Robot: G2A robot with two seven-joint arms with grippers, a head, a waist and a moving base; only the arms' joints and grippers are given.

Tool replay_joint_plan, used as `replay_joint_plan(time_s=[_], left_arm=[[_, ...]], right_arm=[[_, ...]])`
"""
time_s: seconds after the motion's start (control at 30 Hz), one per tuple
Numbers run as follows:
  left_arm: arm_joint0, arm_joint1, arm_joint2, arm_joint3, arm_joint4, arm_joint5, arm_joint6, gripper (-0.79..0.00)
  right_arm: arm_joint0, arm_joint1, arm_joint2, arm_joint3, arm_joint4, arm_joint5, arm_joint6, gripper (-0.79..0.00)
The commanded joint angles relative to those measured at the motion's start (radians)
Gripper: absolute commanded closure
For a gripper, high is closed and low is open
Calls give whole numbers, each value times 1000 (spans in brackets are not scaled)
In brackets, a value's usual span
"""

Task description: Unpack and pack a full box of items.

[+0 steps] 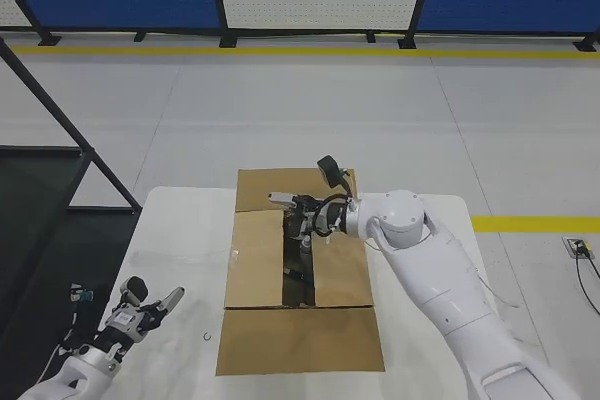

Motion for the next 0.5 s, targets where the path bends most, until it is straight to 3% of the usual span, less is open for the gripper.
replay_joint_plan(time_s=[0.0,0.47], left_arm=[[3,0,-2,-5,1,0,1,-785],[6,0,-14,-8,-2,-10,9,-785]], right_arm=[[3,-4,-12,15,-2,5,1,-785],[75,-67,-101,191,34,-79,-46,-785]])
